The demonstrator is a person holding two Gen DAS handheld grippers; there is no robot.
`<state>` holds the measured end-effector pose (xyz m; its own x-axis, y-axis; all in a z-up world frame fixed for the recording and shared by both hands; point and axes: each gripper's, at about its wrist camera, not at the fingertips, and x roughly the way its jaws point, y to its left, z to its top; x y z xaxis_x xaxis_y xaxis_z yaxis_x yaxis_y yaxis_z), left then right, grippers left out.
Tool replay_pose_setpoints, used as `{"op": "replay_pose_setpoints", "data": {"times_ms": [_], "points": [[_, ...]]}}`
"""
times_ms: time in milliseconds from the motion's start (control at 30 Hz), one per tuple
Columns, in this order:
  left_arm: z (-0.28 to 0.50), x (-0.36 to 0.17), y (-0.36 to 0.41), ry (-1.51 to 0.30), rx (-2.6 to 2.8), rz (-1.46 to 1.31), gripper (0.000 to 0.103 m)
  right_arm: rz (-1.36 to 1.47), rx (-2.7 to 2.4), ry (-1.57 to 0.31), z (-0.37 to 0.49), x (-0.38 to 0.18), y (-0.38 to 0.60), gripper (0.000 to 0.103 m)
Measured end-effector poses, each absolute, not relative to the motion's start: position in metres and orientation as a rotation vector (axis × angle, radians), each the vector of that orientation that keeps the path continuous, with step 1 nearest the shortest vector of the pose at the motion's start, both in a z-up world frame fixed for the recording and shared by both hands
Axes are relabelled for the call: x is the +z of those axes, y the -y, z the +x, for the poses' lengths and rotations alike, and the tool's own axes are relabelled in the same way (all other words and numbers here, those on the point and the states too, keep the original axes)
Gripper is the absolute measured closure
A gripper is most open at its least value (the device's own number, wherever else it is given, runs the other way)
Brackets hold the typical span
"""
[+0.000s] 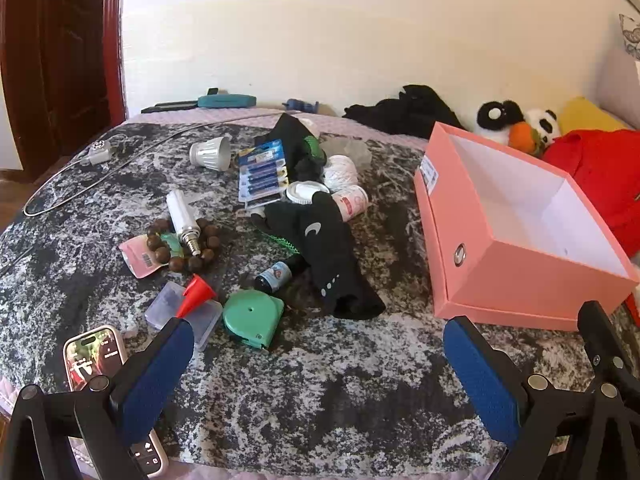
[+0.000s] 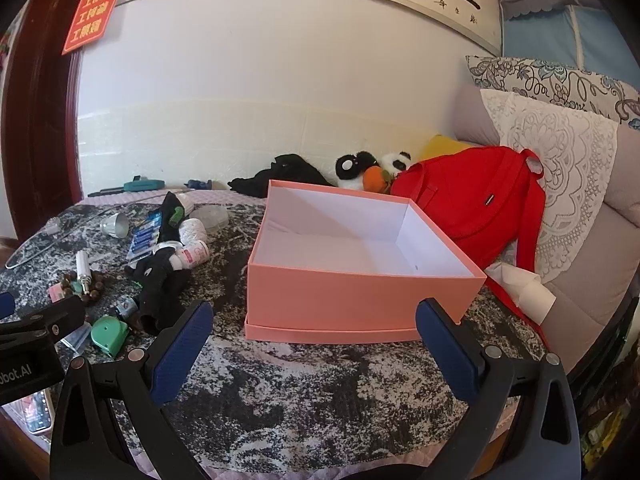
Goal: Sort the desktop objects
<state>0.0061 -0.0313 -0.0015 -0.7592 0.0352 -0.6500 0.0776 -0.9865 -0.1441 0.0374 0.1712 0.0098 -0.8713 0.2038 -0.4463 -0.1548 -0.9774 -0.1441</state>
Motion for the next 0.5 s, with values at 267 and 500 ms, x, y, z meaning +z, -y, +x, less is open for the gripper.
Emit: {"op": "replay_pose_setpoints", "data": {"times_ms": [267,500], "points": [[0.0047,-0.0024,0.0330,-0.259,-2.908,1.082,0.000,-0.702,2.871,0.163,0.0358,0.0131,-0.1694,0.000],[0.0041,-0.0021,0.0329,-0.254,-2.900,1.074,0.000,-0.695,2.876,0.166,0.0357,0.0167,-0.1682,0.000]]}}
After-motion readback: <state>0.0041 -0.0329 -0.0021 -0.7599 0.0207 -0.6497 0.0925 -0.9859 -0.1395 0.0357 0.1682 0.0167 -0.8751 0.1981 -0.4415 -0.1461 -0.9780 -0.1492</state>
